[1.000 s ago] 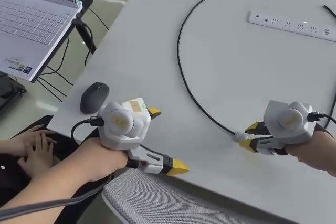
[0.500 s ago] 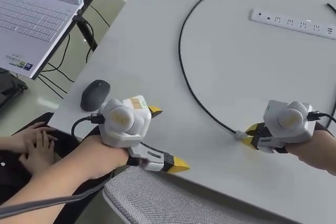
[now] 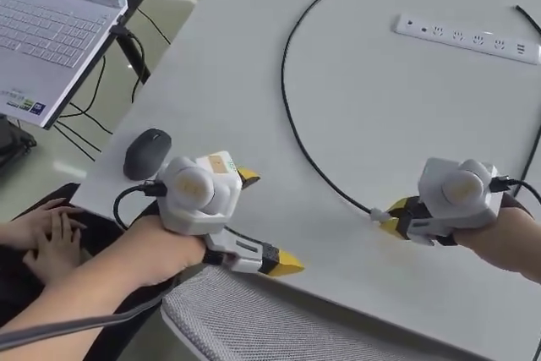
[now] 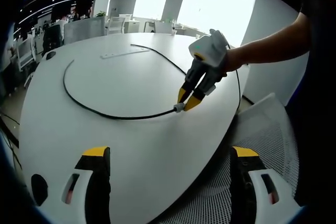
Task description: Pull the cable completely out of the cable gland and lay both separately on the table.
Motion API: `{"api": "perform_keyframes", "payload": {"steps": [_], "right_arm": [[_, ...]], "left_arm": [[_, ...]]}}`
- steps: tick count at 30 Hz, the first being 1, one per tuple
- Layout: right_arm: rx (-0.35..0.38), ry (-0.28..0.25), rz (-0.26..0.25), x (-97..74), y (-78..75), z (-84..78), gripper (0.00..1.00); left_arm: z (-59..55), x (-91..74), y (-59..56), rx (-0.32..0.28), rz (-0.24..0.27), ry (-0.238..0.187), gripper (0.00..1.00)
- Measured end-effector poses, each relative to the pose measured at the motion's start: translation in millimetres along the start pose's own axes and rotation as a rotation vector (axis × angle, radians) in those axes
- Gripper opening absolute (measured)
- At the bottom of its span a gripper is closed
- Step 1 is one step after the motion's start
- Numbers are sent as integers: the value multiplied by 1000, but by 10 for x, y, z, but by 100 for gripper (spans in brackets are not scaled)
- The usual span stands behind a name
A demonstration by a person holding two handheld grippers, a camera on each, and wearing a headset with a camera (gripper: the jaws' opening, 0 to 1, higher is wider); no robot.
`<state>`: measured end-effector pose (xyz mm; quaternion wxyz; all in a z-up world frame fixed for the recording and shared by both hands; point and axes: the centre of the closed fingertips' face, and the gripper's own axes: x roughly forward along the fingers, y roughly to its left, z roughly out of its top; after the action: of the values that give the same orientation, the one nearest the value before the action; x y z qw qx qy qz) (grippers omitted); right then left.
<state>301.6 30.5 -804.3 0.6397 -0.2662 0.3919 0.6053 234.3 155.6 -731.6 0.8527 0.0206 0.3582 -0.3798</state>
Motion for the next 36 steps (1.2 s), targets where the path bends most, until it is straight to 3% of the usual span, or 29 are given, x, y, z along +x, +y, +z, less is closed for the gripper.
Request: {"api": "perform_keyframes", "payload": {"steps": [14,23,36], "right_arm": [[27,-50,10,-277,220,243,6],[25,-76,16,-423,363,373,6],[22,-102,24,-610,561,491,6]], "left_arm": [[171,75,-55,39,-27,-15,94],[378,170,-126,92,-65,-25,94],[580,310,-335,141,-131,-49,93]]}}
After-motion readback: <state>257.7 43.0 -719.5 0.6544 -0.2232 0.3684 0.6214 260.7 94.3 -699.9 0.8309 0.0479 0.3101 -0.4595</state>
